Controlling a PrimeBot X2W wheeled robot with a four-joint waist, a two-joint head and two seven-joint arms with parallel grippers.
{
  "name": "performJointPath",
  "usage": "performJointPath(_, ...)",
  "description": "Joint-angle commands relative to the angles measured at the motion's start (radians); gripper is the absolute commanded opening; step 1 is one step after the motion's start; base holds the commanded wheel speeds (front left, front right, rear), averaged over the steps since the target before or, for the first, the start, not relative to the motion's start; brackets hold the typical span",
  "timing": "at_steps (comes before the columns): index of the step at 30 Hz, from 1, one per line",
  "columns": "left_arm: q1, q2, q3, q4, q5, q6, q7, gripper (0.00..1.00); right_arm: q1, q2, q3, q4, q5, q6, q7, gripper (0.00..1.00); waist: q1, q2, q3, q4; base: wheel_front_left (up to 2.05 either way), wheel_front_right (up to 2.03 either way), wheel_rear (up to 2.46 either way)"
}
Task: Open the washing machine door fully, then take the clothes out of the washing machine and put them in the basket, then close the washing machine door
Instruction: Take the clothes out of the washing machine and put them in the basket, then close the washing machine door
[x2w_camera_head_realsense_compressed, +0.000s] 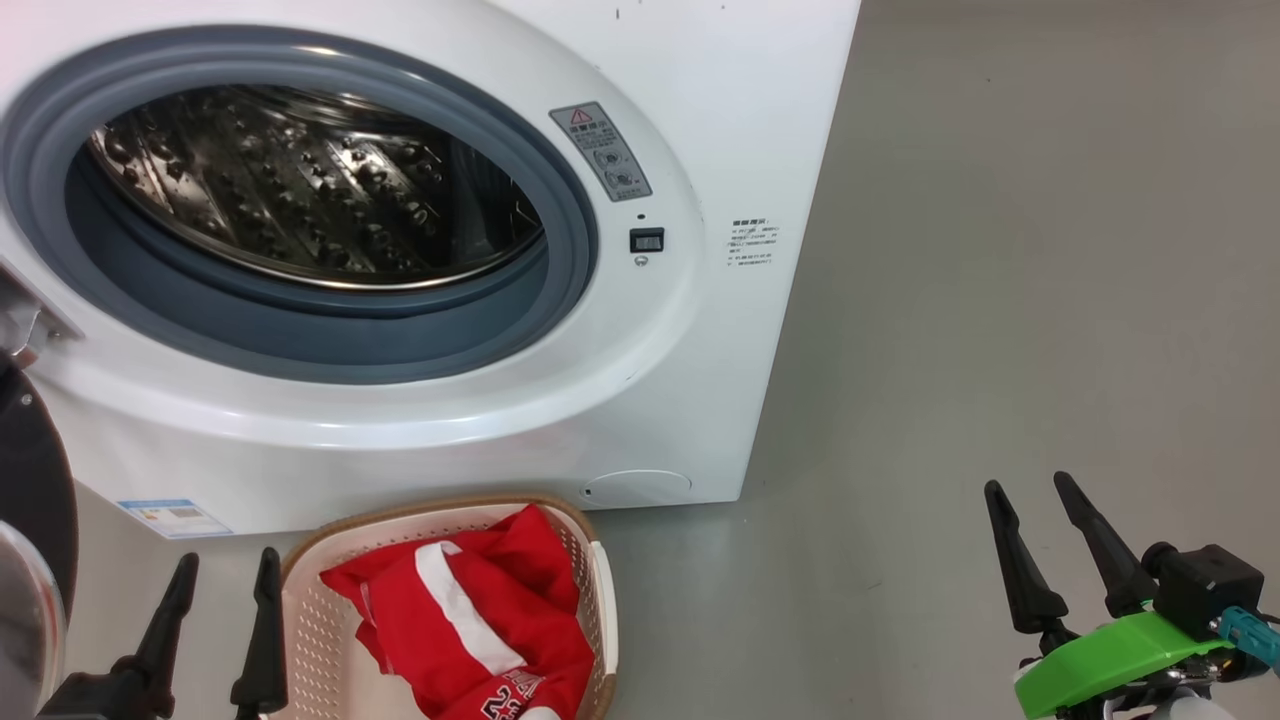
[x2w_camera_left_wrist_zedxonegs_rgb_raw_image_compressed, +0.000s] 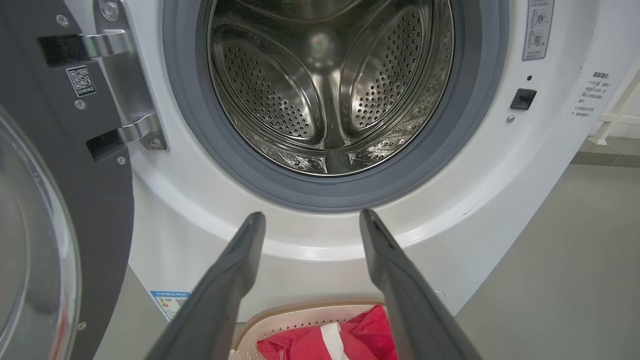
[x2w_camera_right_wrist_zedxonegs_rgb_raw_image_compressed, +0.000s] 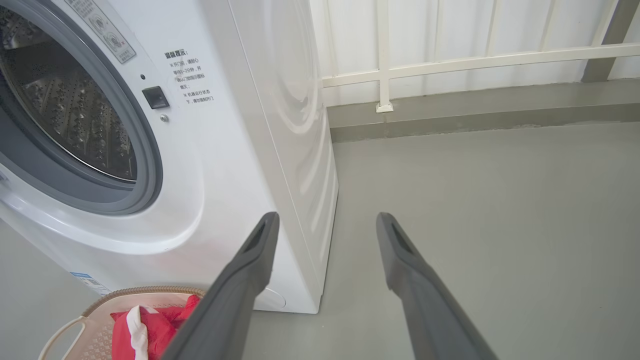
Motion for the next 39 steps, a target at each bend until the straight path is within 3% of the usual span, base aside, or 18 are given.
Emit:
performJointPath(1,-0.017,0.014,0.037,-0.023,0.007,-0.003,-0.012,1.0,0.006,-0.015,0.019,-0.024,0.0,0.002,-0.008,1.0,0.0,0.0,-0.002,0.001,0.0,0.0,0.0)
performJointPath(11,-0.014,0.019,0.028,-0.011,0.01,-0.003,-0.012,1.0,0.014,-0.014,0.018,-0.024,-0.001,0.002,-0.008,1.0,0.0,0.0,-0.013,0.003,-0.34,0.34,0.0)
performJointPath(28,0.011,0.024,0.015,-0.008,-0.008,-0.003,-0.012,1.0,0.026,-0.014,0.023,-0.023,0.003,0.002,-0.008,1.0,0.0,0.0,-0.033,0.004,-1.66,1.55,0.11)
performJointPath(39,0.003,0.023,0.006,-0.009,-0.01,-0.003,-0.012,1.0,0.026,-0.016,0.023,-0.023,0.001,0.002,-0.008,1.0,0.0,0.0,-0.035,0.007,-0.44,0.44,0.0)
